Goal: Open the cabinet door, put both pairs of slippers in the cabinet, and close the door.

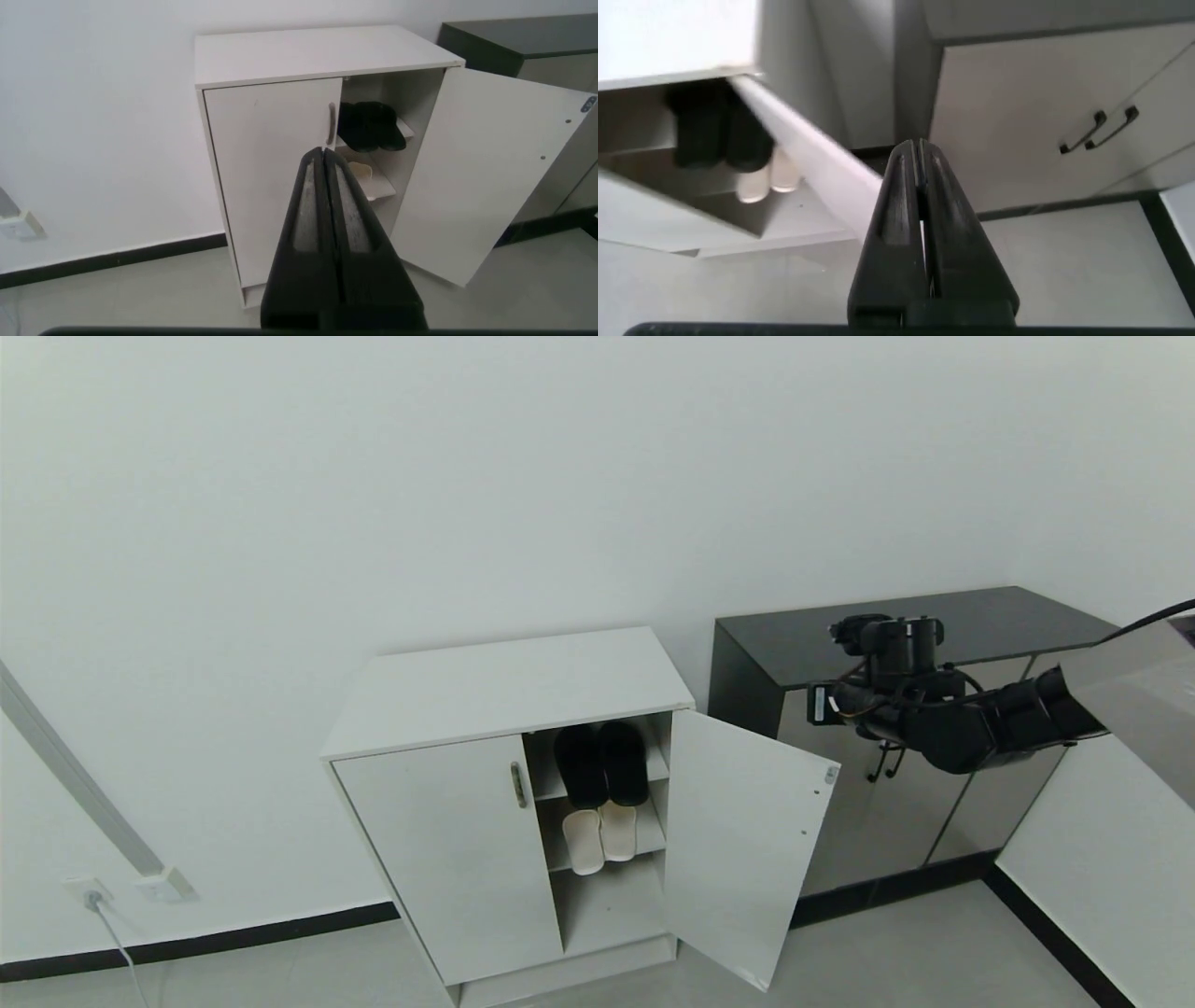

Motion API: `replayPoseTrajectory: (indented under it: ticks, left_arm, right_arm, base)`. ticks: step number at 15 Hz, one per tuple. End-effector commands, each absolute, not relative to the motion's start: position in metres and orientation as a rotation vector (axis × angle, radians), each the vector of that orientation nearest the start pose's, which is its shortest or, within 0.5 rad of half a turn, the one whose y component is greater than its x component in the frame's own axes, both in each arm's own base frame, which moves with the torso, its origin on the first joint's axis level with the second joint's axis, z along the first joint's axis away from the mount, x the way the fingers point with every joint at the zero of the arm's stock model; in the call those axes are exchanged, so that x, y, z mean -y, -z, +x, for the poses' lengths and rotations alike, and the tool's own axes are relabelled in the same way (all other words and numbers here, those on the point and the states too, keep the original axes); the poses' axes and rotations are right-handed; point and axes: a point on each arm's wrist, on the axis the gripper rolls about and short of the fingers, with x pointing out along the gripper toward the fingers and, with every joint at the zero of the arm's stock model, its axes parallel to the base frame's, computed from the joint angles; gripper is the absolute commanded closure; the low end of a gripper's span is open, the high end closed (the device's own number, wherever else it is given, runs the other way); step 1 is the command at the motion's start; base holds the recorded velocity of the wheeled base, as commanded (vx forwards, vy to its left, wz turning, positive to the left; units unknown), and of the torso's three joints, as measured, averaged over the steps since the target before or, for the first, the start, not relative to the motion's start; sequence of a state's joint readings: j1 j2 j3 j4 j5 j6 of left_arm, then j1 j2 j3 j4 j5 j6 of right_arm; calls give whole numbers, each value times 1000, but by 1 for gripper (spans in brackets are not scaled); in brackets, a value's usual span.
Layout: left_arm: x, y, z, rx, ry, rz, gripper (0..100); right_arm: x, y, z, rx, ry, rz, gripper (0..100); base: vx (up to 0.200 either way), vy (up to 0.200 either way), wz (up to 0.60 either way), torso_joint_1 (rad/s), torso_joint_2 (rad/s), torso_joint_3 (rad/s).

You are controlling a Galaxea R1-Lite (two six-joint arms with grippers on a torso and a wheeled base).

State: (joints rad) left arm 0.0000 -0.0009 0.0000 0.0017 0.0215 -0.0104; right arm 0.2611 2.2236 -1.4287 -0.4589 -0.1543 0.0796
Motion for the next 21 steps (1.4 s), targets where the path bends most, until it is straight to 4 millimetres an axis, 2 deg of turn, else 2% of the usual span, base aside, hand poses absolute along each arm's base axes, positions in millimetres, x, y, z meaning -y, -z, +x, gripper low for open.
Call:
replayPoseTrajectory:
  ticks: [1,6,11,17,21]
  left_arm:
    - [0,-75,-23,-1,-21,-11,100]
    - [0,-75,-23,-1,-21,-11,100]
    - [0,-75,-23,-1,-21,-9,100]
    - [0,-75,-23,-1,-21,-11,100]
    - [0,-75,-23,-1,-21,-9,100]
  right_arm:
    - [-104,-103,461,-375,-64,7,100]
    - [-96,-63,486,-414,-35,5,100]
    - [-94,-49,492,-460,-29,9,100]
    - [-97,-53,487,-487,-45,29,100]
    - [-118,-71,466,-490,-96,16,100]
  base:
    - [0,0,0,0,0,0]
    - [0,0,0,0,0,0]
    - [0,0,0,0,0,0]
    - [0,0,0,0,0,0]
    - [0,0,0,0,0,0]
